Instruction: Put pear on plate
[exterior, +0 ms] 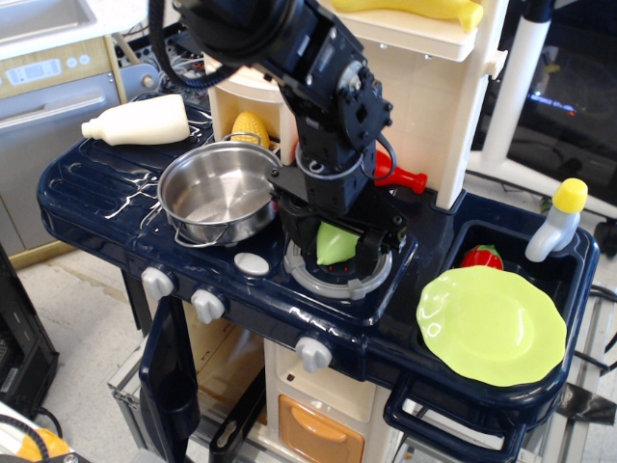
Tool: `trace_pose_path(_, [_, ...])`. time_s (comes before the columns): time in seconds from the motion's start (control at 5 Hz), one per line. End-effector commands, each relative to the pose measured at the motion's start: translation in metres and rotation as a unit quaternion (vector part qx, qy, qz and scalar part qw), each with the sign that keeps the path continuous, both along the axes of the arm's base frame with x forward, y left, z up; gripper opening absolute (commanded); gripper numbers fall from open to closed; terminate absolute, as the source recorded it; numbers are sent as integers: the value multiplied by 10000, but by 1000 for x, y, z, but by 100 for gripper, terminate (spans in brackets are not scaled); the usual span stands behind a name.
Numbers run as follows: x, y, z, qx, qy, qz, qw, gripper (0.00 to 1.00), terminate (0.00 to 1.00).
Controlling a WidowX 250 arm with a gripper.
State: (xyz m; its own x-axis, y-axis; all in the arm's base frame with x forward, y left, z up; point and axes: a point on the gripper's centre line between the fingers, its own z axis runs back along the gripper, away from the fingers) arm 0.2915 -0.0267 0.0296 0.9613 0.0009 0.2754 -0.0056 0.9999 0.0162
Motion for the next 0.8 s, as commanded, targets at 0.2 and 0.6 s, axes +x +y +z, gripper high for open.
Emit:
trace_pose_path(0.2, [2,-68,51,230,158,666,9974,0,0])
trace_pose_path(0.6, [3,-101,23,-215,123,588,9980,0,0])
